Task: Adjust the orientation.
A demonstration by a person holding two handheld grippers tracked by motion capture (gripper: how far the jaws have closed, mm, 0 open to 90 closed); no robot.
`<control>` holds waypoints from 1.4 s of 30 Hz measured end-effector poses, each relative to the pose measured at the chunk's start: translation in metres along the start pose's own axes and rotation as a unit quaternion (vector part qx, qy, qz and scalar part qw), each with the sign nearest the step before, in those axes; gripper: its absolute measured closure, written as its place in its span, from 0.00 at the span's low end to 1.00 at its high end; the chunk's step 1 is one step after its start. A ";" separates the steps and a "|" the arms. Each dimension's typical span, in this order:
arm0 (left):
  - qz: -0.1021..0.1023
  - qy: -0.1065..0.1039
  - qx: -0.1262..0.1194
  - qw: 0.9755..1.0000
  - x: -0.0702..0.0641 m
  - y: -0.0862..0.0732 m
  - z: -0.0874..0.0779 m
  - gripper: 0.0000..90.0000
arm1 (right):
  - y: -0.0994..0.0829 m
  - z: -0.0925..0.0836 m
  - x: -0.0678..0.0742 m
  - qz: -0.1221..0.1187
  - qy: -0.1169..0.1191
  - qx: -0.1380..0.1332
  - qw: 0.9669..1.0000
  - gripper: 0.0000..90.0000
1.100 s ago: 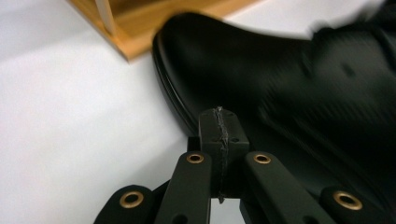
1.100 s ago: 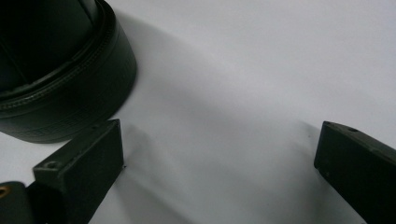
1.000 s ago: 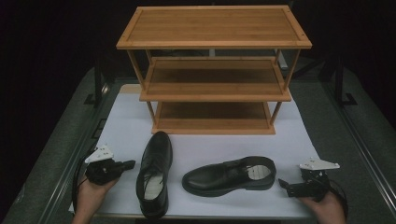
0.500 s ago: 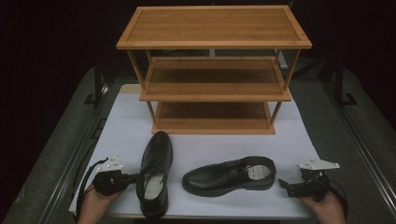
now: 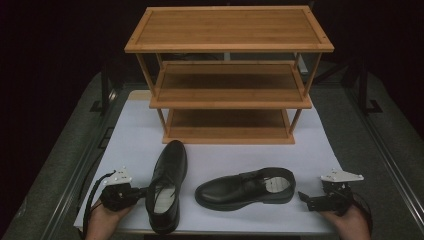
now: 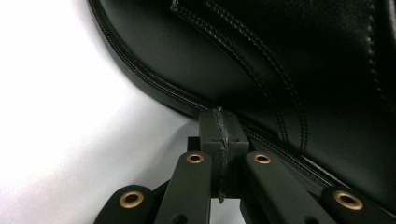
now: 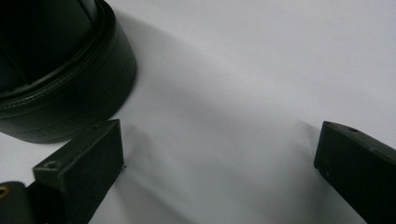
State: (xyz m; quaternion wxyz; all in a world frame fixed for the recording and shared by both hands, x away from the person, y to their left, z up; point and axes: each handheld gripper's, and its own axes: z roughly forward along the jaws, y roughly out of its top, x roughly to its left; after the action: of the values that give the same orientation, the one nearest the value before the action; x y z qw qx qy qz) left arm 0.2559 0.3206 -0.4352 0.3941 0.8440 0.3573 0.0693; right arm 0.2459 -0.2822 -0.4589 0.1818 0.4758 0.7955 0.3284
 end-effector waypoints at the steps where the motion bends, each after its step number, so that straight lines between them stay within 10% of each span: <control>1: -0.003 -0.002 -0.001 1.000 0.001 0.000 0.000 1.00 | 0.000 0.000 0.000 0.000 0.000 0.000 1.000 0.01; 42: -0.011 -0.025 -0.014 1.000 -0.022 0.006 0.015 1.00 | 0.000 0.000 0.000 0.000 0.000 0.000 1.000 0.01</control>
State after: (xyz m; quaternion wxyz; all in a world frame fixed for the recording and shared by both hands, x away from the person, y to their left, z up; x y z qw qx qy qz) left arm 0.2486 0.2946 -0.4374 0.4155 0.8359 0.3553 0.0488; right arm 0.2460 -0.2821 -0.4588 0.1818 0.4760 0.7955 0.3280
